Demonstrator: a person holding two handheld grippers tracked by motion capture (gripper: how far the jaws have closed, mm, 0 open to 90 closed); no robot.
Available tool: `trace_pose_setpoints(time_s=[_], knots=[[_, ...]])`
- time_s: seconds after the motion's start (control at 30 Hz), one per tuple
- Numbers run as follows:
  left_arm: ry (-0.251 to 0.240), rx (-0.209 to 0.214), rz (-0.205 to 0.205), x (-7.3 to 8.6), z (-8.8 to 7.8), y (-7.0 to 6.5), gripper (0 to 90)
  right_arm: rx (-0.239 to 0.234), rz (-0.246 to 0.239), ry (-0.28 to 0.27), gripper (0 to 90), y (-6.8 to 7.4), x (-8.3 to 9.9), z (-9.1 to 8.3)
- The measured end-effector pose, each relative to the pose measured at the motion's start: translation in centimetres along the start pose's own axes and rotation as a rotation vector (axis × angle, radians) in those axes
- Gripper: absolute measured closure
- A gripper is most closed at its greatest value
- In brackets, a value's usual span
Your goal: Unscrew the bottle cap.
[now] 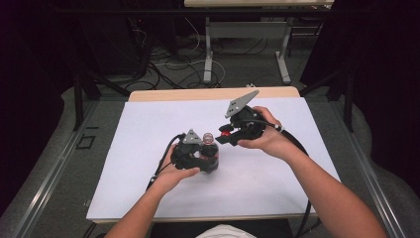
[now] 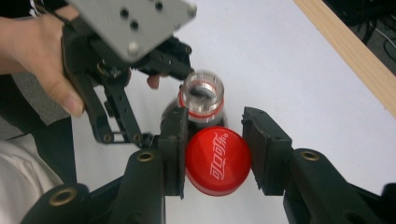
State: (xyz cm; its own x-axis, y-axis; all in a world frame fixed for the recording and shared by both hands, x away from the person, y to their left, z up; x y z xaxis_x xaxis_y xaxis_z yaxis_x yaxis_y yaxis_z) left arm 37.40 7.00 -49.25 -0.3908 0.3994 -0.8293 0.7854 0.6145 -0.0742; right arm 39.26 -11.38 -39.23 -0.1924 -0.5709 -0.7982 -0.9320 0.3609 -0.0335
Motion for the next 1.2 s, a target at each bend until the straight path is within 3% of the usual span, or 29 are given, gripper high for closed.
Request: trace_pose_setpoints(time_s=[0.13,0.43,0.53,0.67,0.87,0.9,0.97,1.1,1.2], knots=[[-0.005,-0.018,-0.009,-0.2,-0.3,0.4,30.4,0.014,0.037,0.007,61.4,-0.1,1.3,-0.3],[-0.014,-0.033,-0.027,-0.2,-0.4,1.2,30.4,0.112,0.110,-0.025,61.4,-0.2,4.5,-0.2],[-0.010,-0.044,-0.025,-0.2,-0.4,1.3,30.4,0.118,0.139,-0.025,61.4,-0.1,5.8,0.1],[-0.014,-0.054,-0.034,0.0,-0.5,1.5,30.4,0.125,0.141,-0.009,61.3,-0.1,7.5,0.8],[-0.016,-0.081,-0.045,0.0,-0.5,1.9,30.3,0.146,0.196,0.002,61.3,0.2,10.1,1.8],[-0.015,-0.086,-0.059,0.0,-0.5,1.9,30.3,0.147,0.205,-0.015,61.3,0.2,10.5,2.1],[-0.012,-0.100,-0.043,-0.1,-0.4,2.0,30.3,0.148,0.216,-0.025,61.3,0.3,11.3,2.3],[-0.017,-0.103,-0.048,-0.4,-0.2,2.0,30.3,0.163,0.253,-0.007,61.3,0.4,12.5,2.5],[-0.027,-0.099,-0.046,-0.6,0.1,1.8,30.3,0.175,0.288,-0.049,61.3,0.5,13.1,2.5]])
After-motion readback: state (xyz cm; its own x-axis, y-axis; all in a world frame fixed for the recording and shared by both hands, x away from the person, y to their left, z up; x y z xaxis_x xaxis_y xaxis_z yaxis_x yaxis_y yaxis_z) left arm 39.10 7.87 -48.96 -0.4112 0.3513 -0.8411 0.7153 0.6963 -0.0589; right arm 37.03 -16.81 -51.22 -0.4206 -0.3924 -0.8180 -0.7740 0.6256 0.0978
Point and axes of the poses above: each handheld gripper's, and its own axes: z roughly forward along the jaws, x roughly out of its underside, y roughly to its left, the point moved 2 cm from there along z, roughly forward along the jaws, and after that the axes turned 7 degrees about -y, right-handed, at the moved point
